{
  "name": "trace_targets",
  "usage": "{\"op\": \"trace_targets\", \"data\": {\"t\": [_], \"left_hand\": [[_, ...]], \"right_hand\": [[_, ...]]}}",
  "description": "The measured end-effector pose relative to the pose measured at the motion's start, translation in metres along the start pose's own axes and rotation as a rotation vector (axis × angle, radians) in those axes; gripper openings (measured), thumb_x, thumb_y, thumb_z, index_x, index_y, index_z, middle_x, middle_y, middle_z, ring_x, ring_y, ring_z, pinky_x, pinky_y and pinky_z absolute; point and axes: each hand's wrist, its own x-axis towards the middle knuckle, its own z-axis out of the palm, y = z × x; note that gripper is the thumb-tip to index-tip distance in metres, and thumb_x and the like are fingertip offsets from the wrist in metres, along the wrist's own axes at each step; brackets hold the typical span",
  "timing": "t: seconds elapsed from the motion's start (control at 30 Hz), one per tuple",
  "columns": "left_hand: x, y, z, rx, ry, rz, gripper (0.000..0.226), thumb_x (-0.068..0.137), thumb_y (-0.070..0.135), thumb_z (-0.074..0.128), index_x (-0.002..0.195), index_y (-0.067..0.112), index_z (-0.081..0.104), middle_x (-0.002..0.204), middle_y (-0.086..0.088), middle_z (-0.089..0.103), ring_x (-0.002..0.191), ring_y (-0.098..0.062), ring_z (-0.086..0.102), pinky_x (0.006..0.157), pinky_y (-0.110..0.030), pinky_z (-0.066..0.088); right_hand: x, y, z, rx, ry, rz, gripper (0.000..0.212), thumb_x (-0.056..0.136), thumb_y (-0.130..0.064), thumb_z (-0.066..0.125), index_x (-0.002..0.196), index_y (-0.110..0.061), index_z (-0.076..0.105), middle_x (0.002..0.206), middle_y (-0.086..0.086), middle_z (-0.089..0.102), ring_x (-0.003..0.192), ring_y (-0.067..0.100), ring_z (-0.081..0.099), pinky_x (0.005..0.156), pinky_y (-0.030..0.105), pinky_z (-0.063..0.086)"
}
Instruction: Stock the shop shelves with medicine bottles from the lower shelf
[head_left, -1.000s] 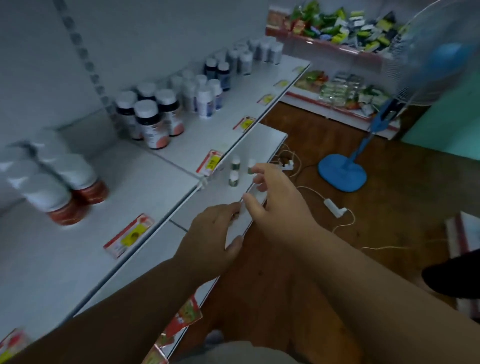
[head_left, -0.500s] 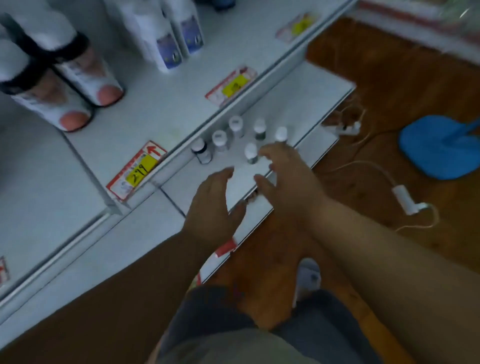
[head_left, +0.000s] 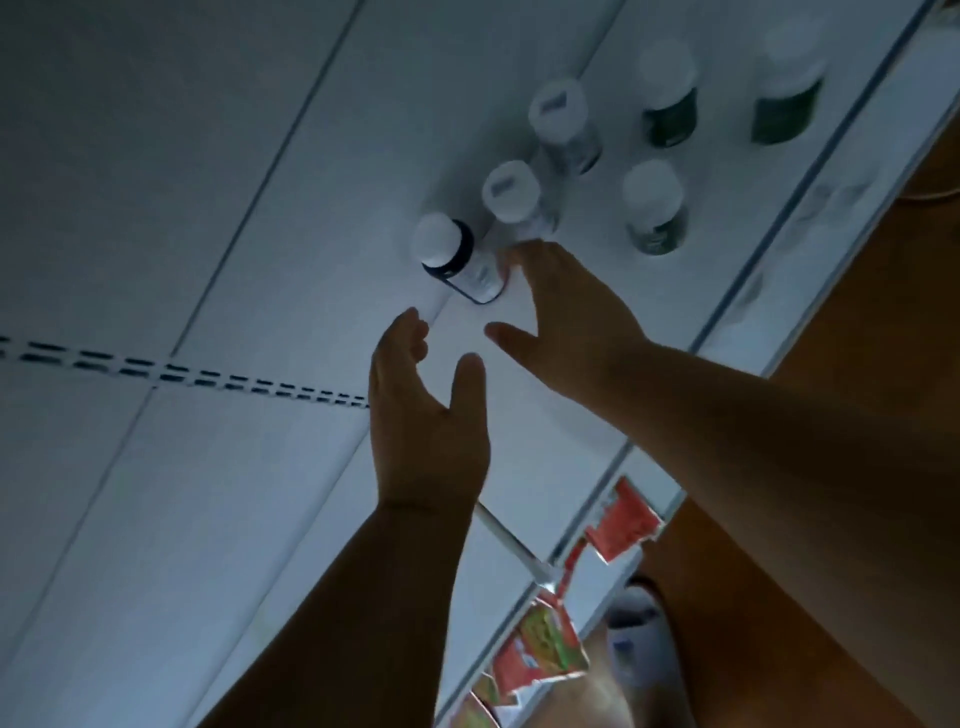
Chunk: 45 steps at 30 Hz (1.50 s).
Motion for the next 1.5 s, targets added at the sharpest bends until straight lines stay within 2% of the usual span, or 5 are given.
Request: {"op": "trace_targets", "data": {"t": [0.33, 0.57, 0.9, 1.13, 1.5], "left_hand": [[0.053, -0.025, 0.007, 0.04, 0.004, 0.018, 0.055, 0.096, 0.041, 0.056, 0.145, 0.024, 0.037, 0.141, 0.011, 0.048, 0.125, -0.005, 0.047, 0.104, -0.029, 0.043], [0.045, -0.022, 0.014, 0.023, 0.025, 0.004, 0.06, 0.09, 0.053, 0.049, 0.143, 0.028, 0.038, 0.139, 0.013, 0.049, 0.123, -0.003, 0.049, 0.106, -0.038, 0.044], [-0.028, 0.025, -0.011, -0.059, -0.061, -0.015, 0.073, 0.088, 0.063, 0.032, 0.148, 0.023, 0.036, 0.145, 0.01, 0.043, 0.123, 0.004, 0.039, 0.091, -0.002, 0.026], [-0.128, 0.136, -0.093, -0.187, -0.034, -0.219, 0.07, 0.09, 0.067, 0.029, 0.143, 0.023, 0.045, 0.141, 0.012, 0.048, 0.108, 0.016, 0.047, 0.077, 0.008, 0.029], [-0.245, 0.229, -0.244, -0.366, -0.061, -0.13, 0.084, 0.08, 0.077, 0.025, 0.144, 0.026, 0.045, 0.139, 0.005, 0.051, 0.119, -0.004, 0.051, 0.077, -0.006, 0.041]], "right_hand": [[0.096, -0.002, 0.043, -0.115, 0.096, -0.08, 0.074, 0.085, -0.036, 0.073, 0.148, -0.028, 0.035, 0.157, 0.014, 0.031, 0.142, 0.04, 0.03, 0.116, 0.053, 0.03], [0.072, -0.004, 0.038, 0.084, 0.071, -0.116, 0.063, 0.083, -0.03, 0.072, 0.136, -0.019, 0.041, 0.118, 0.012, 0.056, 0.104, 0.031, 0.058, 0.09, 0.046, 0.051], [-0.013, -0.031, -0.044, 0.344, 0.006, -0.066, 0.05, 0.088, -0.046, 0.065, 0.129, -0.023, 0.048, 0.114, 0.005, 0.062, 0.098, 0.021, 0.062, 0.088, 0.038, 0.054], [-0.11, -0.12, -0.17, 0.553, -0.153, 0.091, 0.043, 0.08, -0.045, 0.076, 0.111, -0.029, 0.05, 0.099, -0.013, 0.062, 0.086, -0.004, 0.061, 0.067, 0.008, 0.049], [-0.219, -0.291, -0.275, 0.706, -0.241, 0.216, 0.007, 0.097, -0.042, 0.056, 0.091, -0.039, 0.057, 0.099, 0.004, 0.067, 0.086, 0.026, 0.069, 0.083, 0.054, 0.058]]}}
